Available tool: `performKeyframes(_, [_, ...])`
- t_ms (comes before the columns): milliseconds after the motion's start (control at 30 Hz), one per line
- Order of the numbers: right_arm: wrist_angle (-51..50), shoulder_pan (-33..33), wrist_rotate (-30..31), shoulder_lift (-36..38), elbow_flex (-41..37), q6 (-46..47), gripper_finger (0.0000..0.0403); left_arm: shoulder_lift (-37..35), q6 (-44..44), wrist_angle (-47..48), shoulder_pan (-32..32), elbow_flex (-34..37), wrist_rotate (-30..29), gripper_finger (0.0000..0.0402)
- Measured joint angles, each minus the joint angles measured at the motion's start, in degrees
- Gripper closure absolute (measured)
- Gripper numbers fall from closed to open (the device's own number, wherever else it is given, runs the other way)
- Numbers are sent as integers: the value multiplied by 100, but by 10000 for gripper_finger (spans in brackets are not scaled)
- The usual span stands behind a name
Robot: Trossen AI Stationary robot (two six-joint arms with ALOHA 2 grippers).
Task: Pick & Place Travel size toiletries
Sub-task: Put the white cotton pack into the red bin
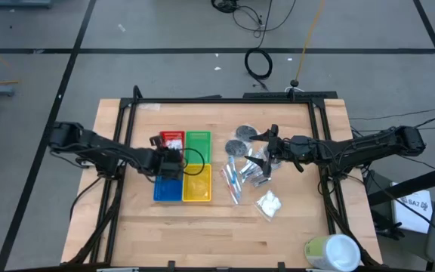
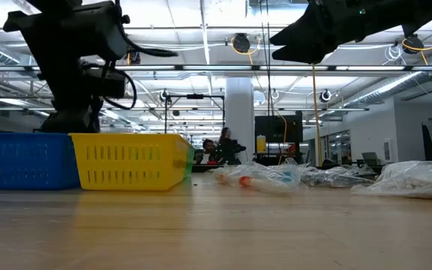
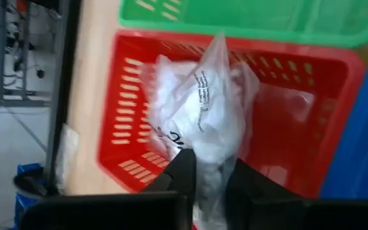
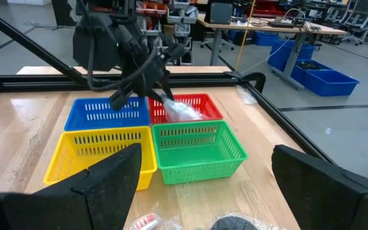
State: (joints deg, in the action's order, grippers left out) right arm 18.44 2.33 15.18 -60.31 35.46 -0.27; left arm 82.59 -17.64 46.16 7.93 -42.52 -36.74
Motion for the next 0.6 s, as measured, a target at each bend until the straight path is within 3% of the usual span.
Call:
performKeyframes(300, [-15, 2, 0, 0, 0, 2, 69, 143, -413, 30, 0, 0, -96, 246])
performKeyframes(600, [-15, 0, 0, 0, 0, 4, 69, 141, -383, 148, -3, -44, -1, 97])
